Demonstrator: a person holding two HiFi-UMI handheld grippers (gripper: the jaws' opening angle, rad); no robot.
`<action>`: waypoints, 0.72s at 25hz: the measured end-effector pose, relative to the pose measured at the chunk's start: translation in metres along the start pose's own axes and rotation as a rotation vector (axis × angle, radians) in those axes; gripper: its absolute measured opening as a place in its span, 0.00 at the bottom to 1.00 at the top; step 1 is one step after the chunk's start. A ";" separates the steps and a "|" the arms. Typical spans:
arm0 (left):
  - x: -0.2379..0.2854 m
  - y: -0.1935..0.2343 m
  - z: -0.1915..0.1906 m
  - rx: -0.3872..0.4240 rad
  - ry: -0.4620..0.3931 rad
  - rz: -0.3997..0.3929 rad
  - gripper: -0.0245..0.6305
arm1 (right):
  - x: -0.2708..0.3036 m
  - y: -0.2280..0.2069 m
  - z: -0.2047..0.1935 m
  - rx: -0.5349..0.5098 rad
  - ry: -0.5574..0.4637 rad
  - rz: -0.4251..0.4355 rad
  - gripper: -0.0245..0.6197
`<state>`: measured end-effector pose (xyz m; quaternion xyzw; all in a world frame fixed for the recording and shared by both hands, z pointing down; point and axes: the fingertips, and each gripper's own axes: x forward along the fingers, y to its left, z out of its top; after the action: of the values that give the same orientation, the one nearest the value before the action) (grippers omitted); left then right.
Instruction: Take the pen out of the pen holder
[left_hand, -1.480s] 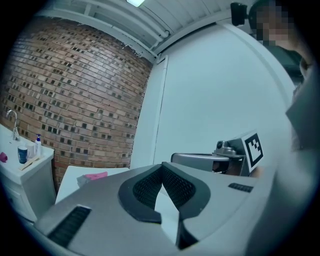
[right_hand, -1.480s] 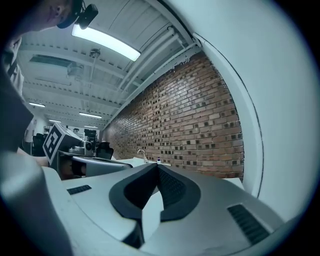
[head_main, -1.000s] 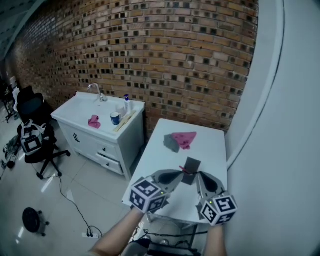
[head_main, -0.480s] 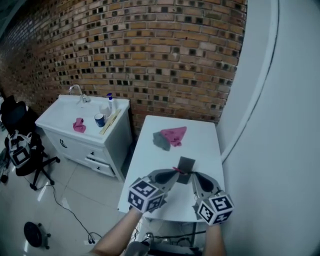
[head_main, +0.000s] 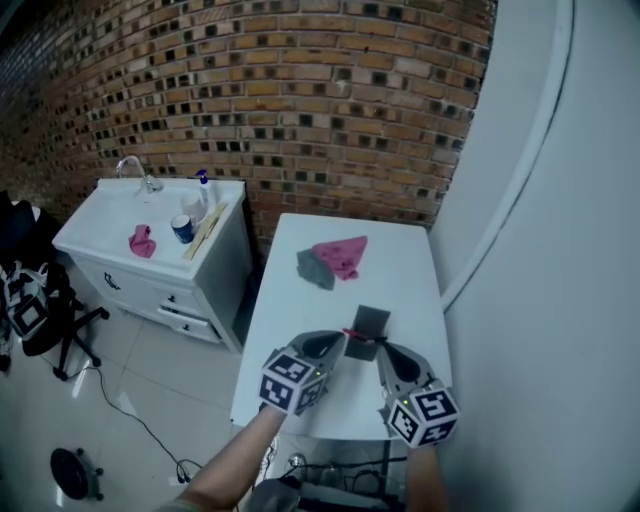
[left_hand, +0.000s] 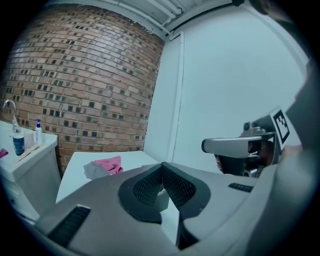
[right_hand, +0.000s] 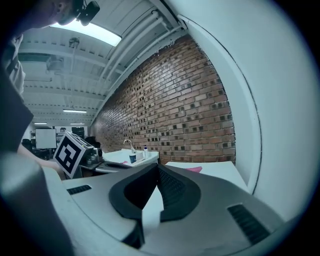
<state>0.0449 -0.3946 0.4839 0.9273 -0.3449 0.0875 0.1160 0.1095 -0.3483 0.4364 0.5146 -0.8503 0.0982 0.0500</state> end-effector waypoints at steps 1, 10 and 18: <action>0.004 0.004 -0.006 -0.007 0.014 0.003 0.05 | 0.002 -0.002 -0.002 0.006 0.007 -0.002 0.04; 0.047 0.024 -0.050 -0.083 0.102 -0.010 0.23 | 0.007 -0.019 -0.020 0.045 0.053 -0.039 0.04; 0.080 0.033 -0.069 -0.107 0.136 0.002 0.26 | 0.000 -0.040 -0.027 0.062 0.082 -0.072 0.04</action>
<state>0.0771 -0.4494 0.5741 0.9115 -0.3411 0.1317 0.1883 0.1449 -0.3603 0.4669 0.5419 -0.8249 0.1435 0.0725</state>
